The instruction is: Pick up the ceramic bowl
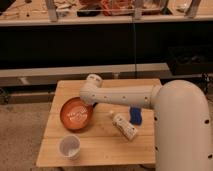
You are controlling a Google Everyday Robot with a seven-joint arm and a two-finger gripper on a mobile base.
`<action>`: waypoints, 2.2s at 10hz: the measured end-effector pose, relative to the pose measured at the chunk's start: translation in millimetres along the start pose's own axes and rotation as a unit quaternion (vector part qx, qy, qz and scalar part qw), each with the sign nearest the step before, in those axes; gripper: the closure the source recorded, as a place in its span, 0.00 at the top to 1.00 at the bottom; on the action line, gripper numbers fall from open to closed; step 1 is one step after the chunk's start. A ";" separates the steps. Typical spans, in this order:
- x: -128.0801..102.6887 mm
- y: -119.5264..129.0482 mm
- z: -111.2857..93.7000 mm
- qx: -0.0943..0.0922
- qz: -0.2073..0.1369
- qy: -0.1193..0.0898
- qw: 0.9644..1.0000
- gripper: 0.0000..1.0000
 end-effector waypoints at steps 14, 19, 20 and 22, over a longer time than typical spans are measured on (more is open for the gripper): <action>4.3 -2.4 2.2 0.005 -0.027 0.007 1.000 0.02; 6.2 -2.3 1.0 0.005 -0.038 0.010 0.999 0.02; 6.5 -2.3 0.7 0.005 -0.040 0.011 0.999 0.02; 7.3 -2.3 -0.5 0.006 -0.047 0.012 0.999 0.02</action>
